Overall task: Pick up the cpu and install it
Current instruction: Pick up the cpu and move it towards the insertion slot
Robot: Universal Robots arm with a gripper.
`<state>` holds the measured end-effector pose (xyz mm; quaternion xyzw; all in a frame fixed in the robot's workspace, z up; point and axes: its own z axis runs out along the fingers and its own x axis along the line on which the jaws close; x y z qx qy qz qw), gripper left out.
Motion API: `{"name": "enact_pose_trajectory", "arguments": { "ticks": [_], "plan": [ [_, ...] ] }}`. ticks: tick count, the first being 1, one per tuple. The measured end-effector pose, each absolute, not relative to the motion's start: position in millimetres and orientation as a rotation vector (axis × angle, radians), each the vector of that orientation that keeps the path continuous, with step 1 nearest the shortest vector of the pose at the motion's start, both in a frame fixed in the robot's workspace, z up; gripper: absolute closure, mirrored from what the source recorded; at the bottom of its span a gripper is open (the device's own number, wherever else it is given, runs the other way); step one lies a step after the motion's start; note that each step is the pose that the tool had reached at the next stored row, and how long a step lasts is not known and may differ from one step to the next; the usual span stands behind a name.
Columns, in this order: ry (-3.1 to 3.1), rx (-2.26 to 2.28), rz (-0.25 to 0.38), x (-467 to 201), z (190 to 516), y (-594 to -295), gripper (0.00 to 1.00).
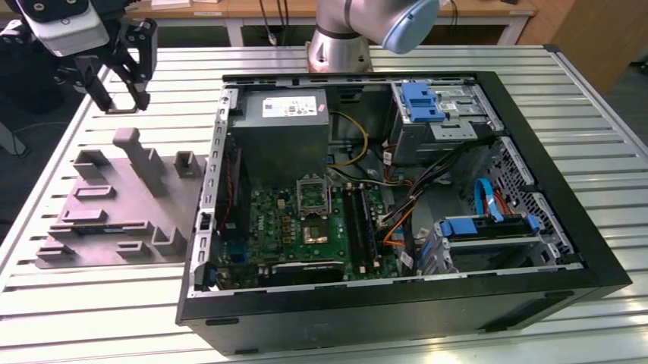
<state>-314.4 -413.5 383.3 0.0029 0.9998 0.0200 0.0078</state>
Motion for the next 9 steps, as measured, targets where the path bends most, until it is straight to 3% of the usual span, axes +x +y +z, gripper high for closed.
{"name": "enact_pose_trajectory", "arguments": {
  "ticks": [9],
  "plan": [
    [3.125, 0.009, 0.062, -311.0, 383.3, -413.5, 0.53]
  ]
}}
